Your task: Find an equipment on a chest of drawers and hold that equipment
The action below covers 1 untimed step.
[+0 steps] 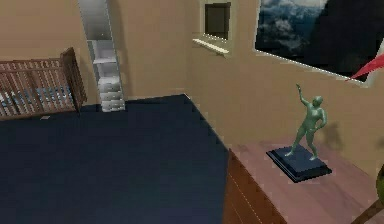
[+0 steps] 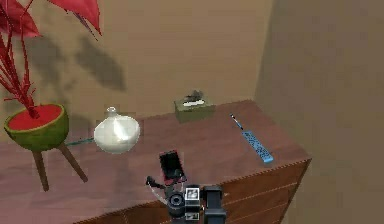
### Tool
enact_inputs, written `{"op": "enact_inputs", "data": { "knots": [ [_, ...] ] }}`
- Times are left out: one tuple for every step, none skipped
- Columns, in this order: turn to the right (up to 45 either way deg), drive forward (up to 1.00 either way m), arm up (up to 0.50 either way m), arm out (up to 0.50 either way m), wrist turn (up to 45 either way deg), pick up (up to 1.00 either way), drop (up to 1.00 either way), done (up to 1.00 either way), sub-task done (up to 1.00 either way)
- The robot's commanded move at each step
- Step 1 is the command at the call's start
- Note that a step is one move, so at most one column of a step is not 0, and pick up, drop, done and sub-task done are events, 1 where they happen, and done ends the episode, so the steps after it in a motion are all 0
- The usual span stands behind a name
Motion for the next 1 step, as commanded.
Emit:
{"op": "enact_inputs", "data": {
  "knots": [
    [0.0,0.00,0.10,0.00,0.0,0.00,0.00,0.00,0.00]
  ]
}}
